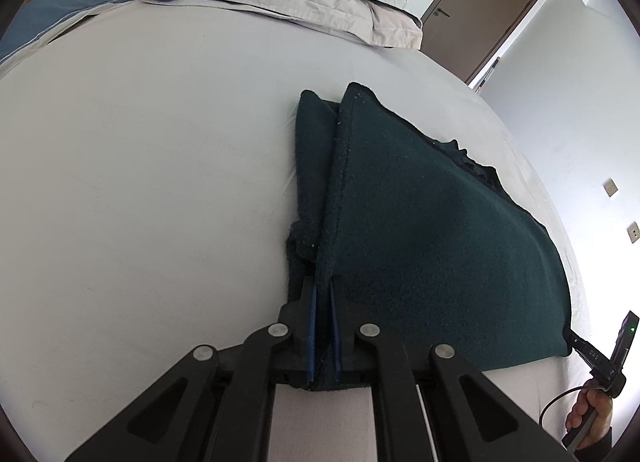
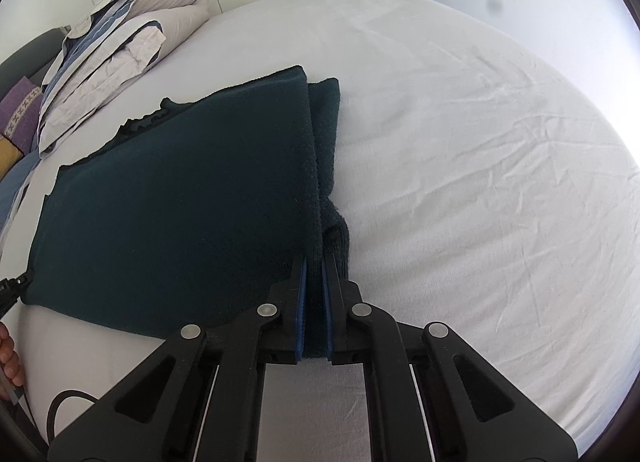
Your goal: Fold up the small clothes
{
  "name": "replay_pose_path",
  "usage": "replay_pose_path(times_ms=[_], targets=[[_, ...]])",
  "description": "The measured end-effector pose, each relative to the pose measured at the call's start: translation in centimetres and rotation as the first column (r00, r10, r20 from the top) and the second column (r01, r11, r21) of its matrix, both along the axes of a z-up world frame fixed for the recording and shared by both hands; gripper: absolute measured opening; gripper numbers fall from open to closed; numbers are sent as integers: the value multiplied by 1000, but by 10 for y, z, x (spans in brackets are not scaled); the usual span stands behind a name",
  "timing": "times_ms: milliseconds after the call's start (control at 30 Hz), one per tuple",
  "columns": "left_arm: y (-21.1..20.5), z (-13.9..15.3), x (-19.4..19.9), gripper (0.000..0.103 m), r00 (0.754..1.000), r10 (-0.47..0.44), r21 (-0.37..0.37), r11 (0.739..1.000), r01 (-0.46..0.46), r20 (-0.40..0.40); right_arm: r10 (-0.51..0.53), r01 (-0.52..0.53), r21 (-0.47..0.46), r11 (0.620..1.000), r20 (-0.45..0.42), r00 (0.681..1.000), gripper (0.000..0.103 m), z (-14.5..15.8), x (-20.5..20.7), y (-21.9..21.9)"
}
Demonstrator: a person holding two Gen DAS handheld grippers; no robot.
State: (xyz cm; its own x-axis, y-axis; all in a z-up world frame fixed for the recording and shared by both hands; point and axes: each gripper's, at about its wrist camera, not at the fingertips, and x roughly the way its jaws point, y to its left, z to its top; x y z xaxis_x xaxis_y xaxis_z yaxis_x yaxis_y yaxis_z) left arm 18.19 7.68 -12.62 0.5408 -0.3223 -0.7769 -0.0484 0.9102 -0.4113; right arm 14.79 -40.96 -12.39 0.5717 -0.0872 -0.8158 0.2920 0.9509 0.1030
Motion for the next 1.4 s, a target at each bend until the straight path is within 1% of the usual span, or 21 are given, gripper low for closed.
replay_pose_path(times_ms=[100, 200, 300, 333, 367, 433, 467, 533, 600, 700, 800, 833, 900, 933, 967, 1033, 1167, 1233, 1267, 1333, 1400], targets=[[2, 1, -1, 10, 1000, -2, -8, 1000, 2, -8, -2, 2, 8, 1000, 5, 1000, 6, 0, -1, 0], [1, 3, -4, 10, 1000, -8, 4, 1000, 8, -10, -11, 11, 51, 999, 11, 1000, 6, 0, -4, -5], [-2, 15, -9, 18, 1000, 6, 41, 999, -6, -3, -40, 38, 97, 995, 15, 999, 8, 5, -11, -11], [-4, 22, -12, 23, 1000, 14, 60, 998, -15, 19, -57, 56, 90, 994, 19, 998, 11, 10, -14, -12], [-6, 31, -15, 28, 999, 16, 78, 997, -19, 51, -71, 69, 76, 995, 31, 997, 18, 16, -18, -12], [-12, 45, -17, 32, 995, 7, 118, 993, -18, 98, -86, 80, 76, 994, 82, 993, 21, 33, -25, -9], [-17, 50, -16, 36, 993, -5, 134, 991, -11, 114, -82, 71, 102, 992, 109, 991, 21, 40, -26, -7], [-32, 58, -10, 38, 989, -35, 167, 986, 11, 143, -55, 22, 191, 981, 171, 984, 24, 53, -23, 1], [-50, 58, -1, 38, 987, -63, 165, 986, 38, 148, -16, -46, 311, 949, 196, 980, 34, 52, -13, 17], [-74, 51, 7, 38, 984, -108, 180, 980, 82, 141, 84, -174, 497, 850, 199, 976, 34, 32, 9, 54], [-94, 29, 15, 41, 986, -141, 224, 967, 118, 87, 165, -246, 575, 781, 189, 968, 34, 5, 30, 92], [-96, 20, 18, 41, 989, -138, 231, 965, 121, 58, 169, -227, 598, 768, 152, 974, 34, -10, 37, 99], [-92, 14, 17, 41, 989, -130, 218, 970, 111, 76, 156, -170, 639, 750, 79, 985, 31, -40, 45, 102], [-91, 13, 16, 41, 988, -135, 220, 969, 115, 79, 144, -165, 641, 750, 85, 986, 28, -45, 44, 98], [-89, 13, 15, 42, 986, -145, 225, 966, 123, 81, 129, -159, 652, 742, 94, 987, 18, -49, 41, 92], [-87, 11, 14, 44, 982, -164, 239, 961, 138, 90, 59, -114, 686, 718, 103, 993, 15, -54, 27, 70], [-84, 9, 14, 44, 981, -169, 223, 964, 144, 97, -142, 22, 696, 718, 115, 983, 10, -52, -8, 11], [-86, 8, 11, 44, 980, -170, 226, 964, 143, 104, -227, 94, 660, 745, 119, 966, 11, -42, -28, -13], [-86, 8, 10, 45, 979, -171, 229, 963, 143, 109, -249, 117, 632, 766, 125, 960, 14, -35, -36, -20], [-87, 6, 9, 45, 978, -172, 229, 963, 142, 116, -279, 156, 574, 804, 133, 951, 15, -19, -48, -33], [-87, 6, 9, 46, 979, -170, 229, 963, 140, 117, -291, 155, 570, 807, 156, 944, 18, -6, -52, -38]])
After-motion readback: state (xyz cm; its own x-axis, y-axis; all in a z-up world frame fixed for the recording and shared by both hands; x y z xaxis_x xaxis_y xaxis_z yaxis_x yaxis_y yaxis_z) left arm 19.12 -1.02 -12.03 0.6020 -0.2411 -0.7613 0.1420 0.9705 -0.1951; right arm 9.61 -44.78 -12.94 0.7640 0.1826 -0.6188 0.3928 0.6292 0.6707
